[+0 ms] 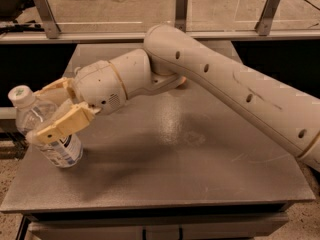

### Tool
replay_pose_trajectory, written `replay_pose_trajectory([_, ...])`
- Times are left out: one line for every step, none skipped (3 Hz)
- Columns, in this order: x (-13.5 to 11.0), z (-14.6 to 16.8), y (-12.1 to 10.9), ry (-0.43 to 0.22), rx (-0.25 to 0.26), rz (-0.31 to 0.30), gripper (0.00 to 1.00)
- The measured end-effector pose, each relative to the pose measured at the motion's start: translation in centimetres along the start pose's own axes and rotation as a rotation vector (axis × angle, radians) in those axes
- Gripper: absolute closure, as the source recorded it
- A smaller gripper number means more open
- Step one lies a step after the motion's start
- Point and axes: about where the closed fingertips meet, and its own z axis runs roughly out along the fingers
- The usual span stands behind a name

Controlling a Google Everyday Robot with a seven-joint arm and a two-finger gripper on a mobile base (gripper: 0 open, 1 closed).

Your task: Pick blue plastic bottle

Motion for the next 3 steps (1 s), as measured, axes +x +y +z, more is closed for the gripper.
replay_pose_trajectory([-0.3,1.3,0.3,0.049,-0.001,0.016,0.88])
replay_pose_trajectory([-0.5,-0.6,-0.7,0.058,0.04,0.056,1.0])
replay_pose_trajectory([-0.9,-4.3,-2.8,0.006,0.123,0.087,1.0])
